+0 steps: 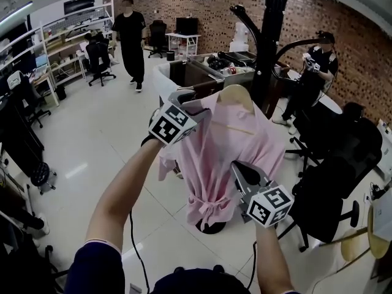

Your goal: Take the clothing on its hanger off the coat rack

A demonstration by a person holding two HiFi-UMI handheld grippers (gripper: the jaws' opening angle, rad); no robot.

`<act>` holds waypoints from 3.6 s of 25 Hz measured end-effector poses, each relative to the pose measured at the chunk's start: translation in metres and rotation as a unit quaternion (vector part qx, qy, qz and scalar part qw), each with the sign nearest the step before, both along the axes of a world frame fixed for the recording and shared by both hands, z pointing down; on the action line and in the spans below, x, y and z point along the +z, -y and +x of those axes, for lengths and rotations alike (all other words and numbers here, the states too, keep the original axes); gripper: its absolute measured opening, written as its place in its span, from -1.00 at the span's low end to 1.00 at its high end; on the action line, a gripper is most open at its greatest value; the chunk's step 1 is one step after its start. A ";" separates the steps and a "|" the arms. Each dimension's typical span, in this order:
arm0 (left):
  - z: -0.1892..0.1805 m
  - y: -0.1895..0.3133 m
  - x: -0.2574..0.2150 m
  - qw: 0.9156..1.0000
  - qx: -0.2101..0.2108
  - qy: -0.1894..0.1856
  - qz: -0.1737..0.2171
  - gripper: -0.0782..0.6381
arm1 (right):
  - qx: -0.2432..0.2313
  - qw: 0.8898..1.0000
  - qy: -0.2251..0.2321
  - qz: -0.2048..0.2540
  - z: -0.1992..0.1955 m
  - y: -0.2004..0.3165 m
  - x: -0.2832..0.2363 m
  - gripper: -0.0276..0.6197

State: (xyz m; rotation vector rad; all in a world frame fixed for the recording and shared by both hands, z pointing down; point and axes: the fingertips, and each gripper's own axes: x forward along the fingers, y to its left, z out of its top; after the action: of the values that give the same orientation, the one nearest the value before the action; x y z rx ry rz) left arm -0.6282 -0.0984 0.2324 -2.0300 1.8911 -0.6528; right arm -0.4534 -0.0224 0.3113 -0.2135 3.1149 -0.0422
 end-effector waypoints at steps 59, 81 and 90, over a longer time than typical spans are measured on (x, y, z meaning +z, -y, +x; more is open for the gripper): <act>0.100 -0.020 0.000 0.984 0.087 0.134 -0.081 -0.51 | 0.070 0.997 0.000 -0.018 0.064 -0.030 0.014 -0.91; 0.345 0.029 0.024 0.965 0.210 0.130 -0.086 -0.51 | 0.212 0.977 0.005 -0.032 0.270 -0.012 0.022 -0.91; 0.467 0.061 0.027 0.959 0.243 0.128 -0.075 -0.51 | 0.253 0.967 0.010 -0.035 0.385 0.010 0.031 -0.91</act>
State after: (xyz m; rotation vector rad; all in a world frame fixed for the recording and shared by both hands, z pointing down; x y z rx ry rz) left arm -0.1613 -0.1597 0.2599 -2.2529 1.1666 -0.8854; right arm -0.0688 -0.0329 0.3425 -0.9895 2.9361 -0.1427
